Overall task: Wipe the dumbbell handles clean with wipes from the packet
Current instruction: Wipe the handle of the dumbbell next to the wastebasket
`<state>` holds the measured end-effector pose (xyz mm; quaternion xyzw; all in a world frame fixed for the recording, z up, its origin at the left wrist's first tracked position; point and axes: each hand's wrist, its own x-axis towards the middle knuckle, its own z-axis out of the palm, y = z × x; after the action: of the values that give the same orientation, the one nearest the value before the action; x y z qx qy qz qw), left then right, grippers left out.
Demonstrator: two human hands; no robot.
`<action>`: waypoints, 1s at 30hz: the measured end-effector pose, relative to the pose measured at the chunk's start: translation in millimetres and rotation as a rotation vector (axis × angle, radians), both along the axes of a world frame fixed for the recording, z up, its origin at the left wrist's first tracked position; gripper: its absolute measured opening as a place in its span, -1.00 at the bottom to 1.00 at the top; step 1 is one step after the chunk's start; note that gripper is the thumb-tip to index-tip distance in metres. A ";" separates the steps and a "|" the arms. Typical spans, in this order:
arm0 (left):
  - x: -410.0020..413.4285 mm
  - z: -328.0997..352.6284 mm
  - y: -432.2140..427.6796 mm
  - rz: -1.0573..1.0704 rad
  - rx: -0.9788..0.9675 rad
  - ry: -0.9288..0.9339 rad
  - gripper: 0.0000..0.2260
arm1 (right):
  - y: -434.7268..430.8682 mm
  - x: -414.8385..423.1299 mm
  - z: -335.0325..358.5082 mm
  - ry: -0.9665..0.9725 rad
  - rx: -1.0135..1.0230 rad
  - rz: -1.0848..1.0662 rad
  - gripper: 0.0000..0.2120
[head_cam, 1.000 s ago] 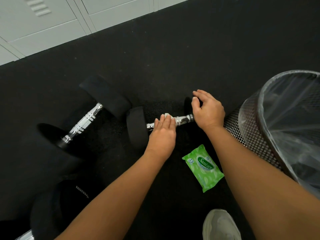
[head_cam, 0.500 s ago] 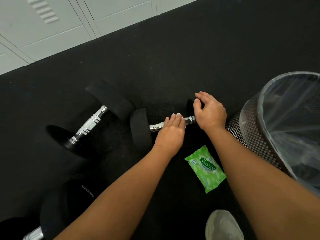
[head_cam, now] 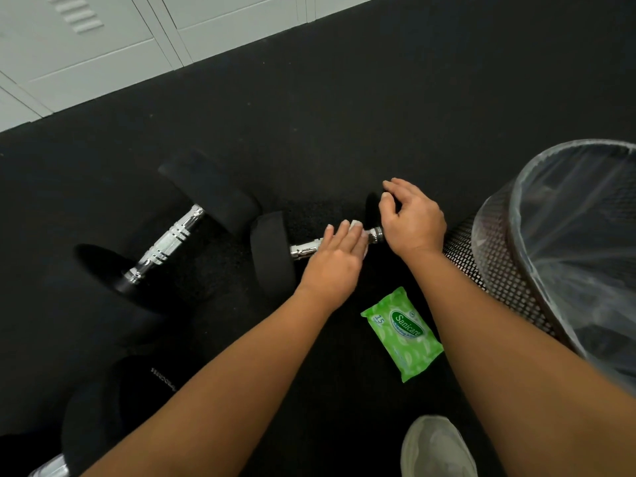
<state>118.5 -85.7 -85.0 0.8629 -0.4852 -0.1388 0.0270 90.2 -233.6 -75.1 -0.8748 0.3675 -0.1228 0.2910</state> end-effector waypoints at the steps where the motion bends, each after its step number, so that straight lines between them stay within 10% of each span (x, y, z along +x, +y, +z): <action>1: 2.9 0.2 0.5 0.027 0.008 -0.002 -0.50 | 0.4 0.5 -0.2 0.003 -0.004 0.004 -0.67; 30: -5.9 -8.9 -7.6 0.011 0.017 0.036 -0.44 | -0.4 1.0 -2.0 -0.024 -0.011 0.004 -0.67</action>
<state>112.6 -93.4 -93.9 0.8631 -0.4787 -0.1585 0.0290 91.2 -233.9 -77.2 -0.8755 0.3614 -0.1348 0.2911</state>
